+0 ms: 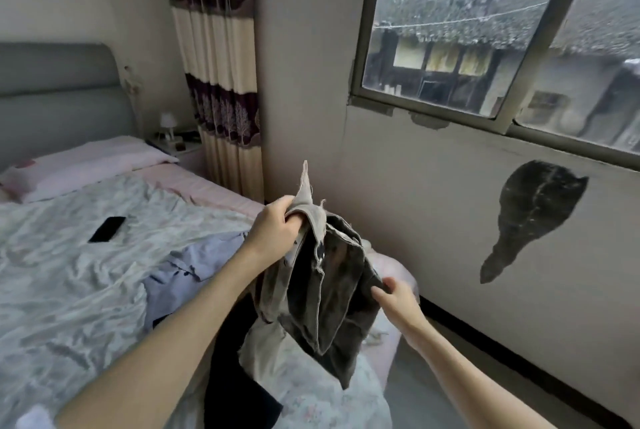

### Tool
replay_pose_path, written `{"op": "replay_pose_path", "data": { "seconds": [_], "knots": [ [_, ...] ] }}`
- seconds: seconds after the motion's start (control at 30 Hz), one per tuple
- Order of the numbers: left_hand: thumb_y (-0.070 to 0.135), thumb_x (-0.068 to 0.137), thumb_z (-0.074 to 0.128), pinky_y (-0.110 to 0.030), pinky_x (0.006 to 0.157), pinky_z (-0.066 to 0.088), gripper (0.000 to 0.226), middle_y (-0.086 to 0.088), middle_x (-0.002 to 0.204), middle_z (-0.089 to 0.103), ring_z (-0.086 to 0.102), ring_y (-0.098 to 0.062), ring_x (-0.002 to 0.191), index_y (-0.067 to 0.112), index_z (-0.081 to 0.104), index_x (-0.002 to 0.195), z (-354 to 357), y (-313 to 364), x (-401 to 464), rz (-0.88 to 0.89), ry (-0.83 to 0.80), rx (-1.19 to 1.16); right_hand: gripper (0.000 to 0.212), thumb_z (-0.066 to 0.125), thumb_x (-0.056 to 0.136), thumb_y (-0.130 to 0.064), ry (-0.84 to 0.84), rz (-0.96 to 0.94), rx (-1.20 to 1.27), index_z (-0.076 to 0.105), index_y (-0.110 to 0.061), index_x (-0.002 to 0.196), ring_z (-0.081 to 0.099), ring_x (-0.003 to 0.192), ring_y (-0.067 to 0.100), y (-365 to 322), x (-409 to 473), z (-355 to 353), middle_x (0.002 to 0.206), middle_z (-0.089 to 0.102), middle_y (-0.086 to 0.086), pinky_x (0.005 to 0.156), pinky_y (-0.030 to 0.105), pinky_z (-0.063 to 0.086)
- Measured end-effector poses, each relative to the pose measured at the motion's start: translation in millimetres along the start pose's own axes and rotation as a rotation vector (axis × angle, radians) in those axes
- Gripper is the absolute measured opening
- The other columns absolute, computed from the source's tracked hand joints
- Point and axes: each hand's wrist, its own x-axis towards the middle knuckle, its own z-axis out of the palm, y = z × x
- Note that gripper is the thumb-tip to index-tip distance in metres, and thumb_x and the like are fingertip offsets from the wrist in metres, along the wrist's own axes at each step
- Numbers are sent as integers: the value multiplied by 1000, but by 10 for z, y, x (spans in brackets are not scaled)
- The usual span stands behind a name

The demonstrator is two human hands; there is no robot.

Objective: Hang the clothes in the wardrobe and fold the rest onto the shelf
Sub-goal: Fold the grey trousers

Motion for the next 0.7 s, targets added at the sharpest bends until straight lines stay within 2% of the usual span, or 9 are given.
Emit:
{"op": "replay_pose_path", "data": {
  "seconds": [0.07, 0.13, 0.17, 0.23, 0.27, 0.37, 0.53, 0.63, 0.7],
  "knots": [
    [9, 90, 48, -33, 66, 44, 14, -9, 75, 63, 54, -21, 69, 3, 60, 85, 24, 407, -25, 72, -1, -73, 14, 57, 87, -13, -91, -25, -48, 60, -4, 96, 55, 85, 16, -40, -316, -308, 88, 57, 0, 66, 11, 39],
    [9, 91, 48, -28, 59, 39, 19, 0, 64, 56, 49, -16, 63, 8, 57, 75, 137, 854, -119, 116, -6, -148, 63, 65, 87, -25, -170, -17, -51, 35, -13, 141, 43, 124, 9, -25, -762, -665, 129, 44, -6, 98, 15, 35],
    [8, 92, 47, -24, 56, 37, 22, 4, 61, 52, 47, -15, 62, 12, 54, 71, 222, 1031, -159, 126, -8, -178, 80, 68, 85, -30, -235, 0, -12, 19, -22, 148, 40, 126, 1, -24, -966, -781, 136, 36, -14, 100, 12, 34],
    [7, 92, 46, -23, 60, 37, 22, 7, 64, 52, 48, -14, 65, 15, 54, 73, 417, 1361, -261, 144, -34, -227, 93, 71, 77, -40, -365, 34, 68, 7, -41, 145, 44, 117, -8, -35, -1321, -907, 135, 32, -26, 88, 11, 44],
    [6, 93, 45, -22, 63, 38, 20, 7, 68, 54, 50, -13, 68, 15, 55, 78, 524, 1528, -338, 163, -68, -252, 93, 71, 74, -47, -376, 54, 87, 10, -44, 143, 45, 117, -4, -37, -1481, -936, 134, 33, -28, 88, 18, 47],
    [6, 93, 42, -23, 74, 43, 19, -4, 88, 63, 55, -17, 82, 10, 60, 95, 779, 1978, -552, 222, -150, -299, 72, 72, 70, -56, -271, 91, 171, 34, -40, 129, 51, 116, 3, -51, -1781, -999, 127, 49, -23, 97, 37, 48],
    [9, 97, 39, -27, 75, 43, 22, -16, 104, 62, 58, -28, 98, 1, 56, 108, 965, 2576, -731, 267, -187, -342, 71, 76, 59, -56, 4, 26, 437, 54, -27, 120, 67, 99, 10, -219, -2010, -1373, 108, 70, -8, 86, 40, 55],
    [10, 98, 37, -26, 76, 43, 22, -9, 101, 58, 54, -20, 90, 3, 53, 113, 1059, 2732, -769, 251, -211, -362, 70, 68, 62, -67, 148, -1, 476, 55, -27, 118, 68, 95, 11, -300, -2059, -1631, 102, 72, -7, 84, 41, 56],
    [11, 99, 35, -20, 66, 43, 20, -6, 96, 54, 52, -16, 81, 5, 50, 111, 1120, 2759, -791, 212, -213, -357, 84, 64, 60, -76, 167, -73, 533, 41, -37, 131, 63, 108, 11, -318, -2084, -1754, 121, 64, -10, 92, 41, 52]
  ]
}}
